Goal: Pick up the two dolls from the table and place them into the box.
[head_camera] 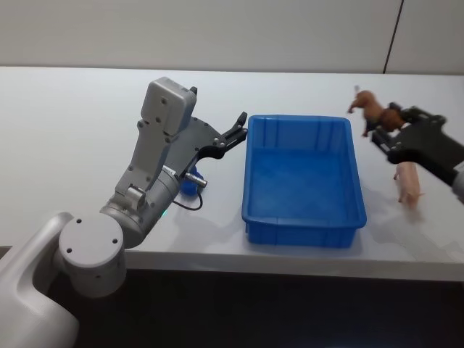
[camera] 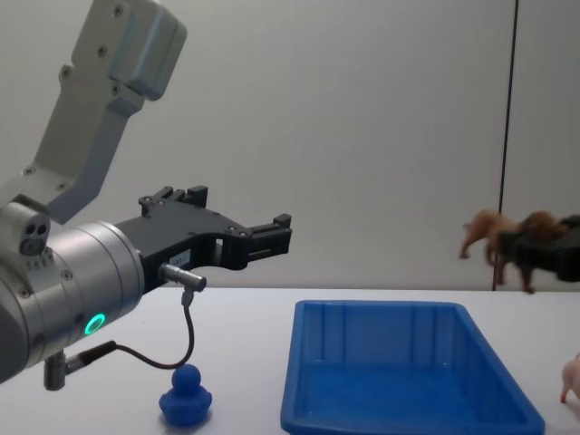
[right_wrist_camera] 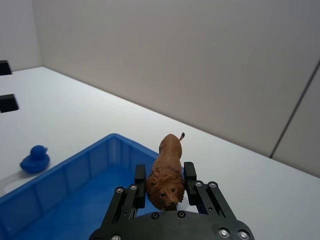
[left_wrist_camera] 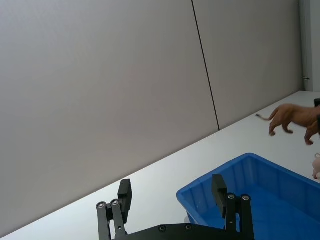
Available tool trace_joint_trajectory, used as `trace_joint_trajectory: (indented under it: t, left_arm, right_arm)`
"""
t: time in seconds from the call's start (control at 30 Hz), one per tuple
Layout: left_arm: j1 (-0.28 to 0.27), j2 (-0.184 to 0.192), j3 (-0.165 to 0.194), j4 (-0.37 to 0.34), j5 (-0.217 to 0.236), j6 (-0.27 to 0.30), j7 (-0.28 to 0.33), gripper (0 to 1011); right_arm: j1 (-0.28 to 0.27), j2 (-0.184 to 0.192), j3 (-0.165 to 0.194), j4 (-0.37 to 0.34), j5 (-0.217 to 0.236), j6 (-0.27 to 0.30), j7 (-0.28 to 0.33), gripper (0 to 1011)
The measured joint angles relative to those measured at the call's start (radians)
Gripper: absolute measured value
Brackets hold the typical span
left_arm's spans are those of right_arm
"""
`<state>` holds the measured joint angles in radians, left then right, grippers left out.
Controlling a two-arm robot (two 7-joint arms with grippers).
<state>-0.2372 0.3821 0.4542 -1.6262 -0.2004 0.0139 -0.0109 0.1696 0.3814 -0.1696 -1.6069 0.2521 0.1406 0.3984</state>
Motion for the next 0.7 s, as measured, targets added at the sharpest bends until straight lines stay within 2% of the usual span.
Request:
trace_joint_trajectory:
  t: [0.23, 0.47, 0.5, 0.57, 0.7]
  left_arm:
    - [0.0, 0.0, 0.0, 0.0, 0.0, 0.0, 0.0, 1001]
    - [0.0, 0.0, 0.0, 0.0, 0.0, 0.0, 0.0, 1001]
    - [0.0, 0.0, 0.0, 0.0, 0.0, 0.0, 0.0, 1001]
    - [0.0, 0.0, 0.0, 0.0, 0.0, 0.0, 0.0, 1001]
    - [0.0, 0.0, 0.0, 0.0, 0.0, 0.0, 0.0, 1001]
  right_arm:
    - [0.039, -0.037, -0.037, 0.038, -0.038, 0.031, 0.051, 448]
    - [0.07, -0.066, -0.064, 0.077, -0.067, 0.053, 0.08, 641]
    - [0.072, -0.068, -0.066, 0.08, -0.069, 0.054, 0.081, 706]
    - [0.076, -0.071, -0.069, 0.086, -0.073, 0.056, 0.082, 740]
    - [0.085, -0.076, -0.073, 0.099, -0.079, 0.057, 0.081, 891]
